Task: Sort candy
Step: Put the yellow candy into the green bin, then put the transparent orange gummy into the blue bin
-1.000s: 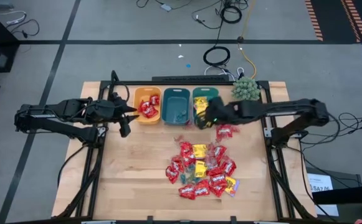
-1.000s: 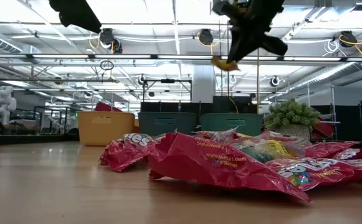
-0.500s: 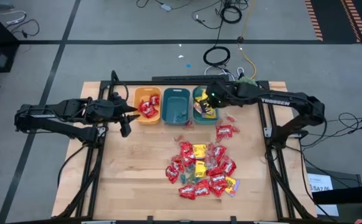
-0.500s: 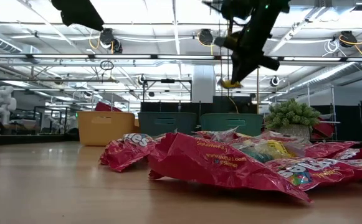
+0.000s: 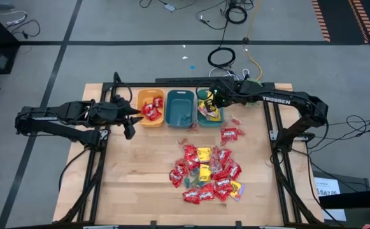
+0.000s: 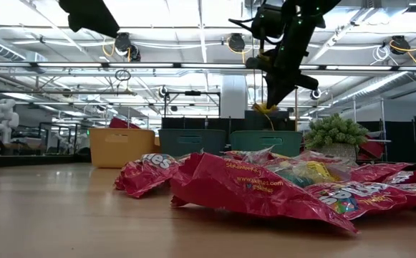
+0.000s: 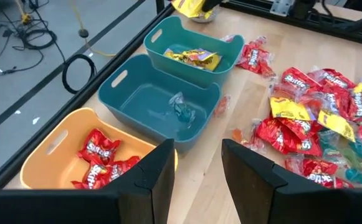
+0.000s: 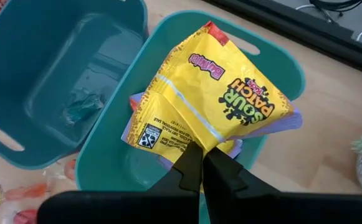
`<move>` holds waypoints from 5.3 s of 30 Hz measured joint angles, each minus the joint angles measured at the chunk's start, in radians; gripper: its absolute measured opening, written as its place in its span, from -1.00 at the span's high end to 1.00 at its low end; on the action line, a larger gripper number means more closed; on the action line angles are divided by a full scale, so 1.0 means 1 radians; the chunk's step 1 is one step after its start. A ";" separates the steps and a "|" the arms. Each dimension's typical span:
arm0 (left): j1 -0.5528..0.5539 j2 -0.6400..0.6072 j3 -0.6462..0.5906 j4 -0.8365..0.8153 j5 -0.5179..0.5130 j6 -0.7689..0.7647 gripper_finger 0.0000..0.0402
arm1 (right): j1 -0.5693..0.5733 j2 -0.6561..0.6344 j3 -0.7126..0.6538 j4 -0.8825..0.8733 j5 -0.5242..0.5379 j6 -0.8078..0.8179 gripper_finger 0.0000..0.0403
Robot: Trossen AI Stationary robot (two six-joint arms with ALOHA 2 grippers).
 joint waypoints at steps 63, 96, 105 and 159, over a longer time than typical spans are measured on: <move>0.000 0.003 0.000 -0.073 -0.183 -0.005 -0.48 | 0.529 0.037 0.001 0.151 0.180 0.300 -0.11; 0.000 0.003 0.000 -0.074 -0.080 -0.006 -0.48 | 0.726 0.659 0.001 0.694 0.795 0.530 -0.11; 0.000 0.003 0.000 -0.074 -0.080 -0.006 -0.48 | 0.673 0.656 -0.001 0.708 0.808 0.476 -0.11; 0.000 0.003 0.000 -0.057 -0.074 -0.005 -0.48 | 0.492 -0.017 0.000 0.485 0.445 0.153 0.95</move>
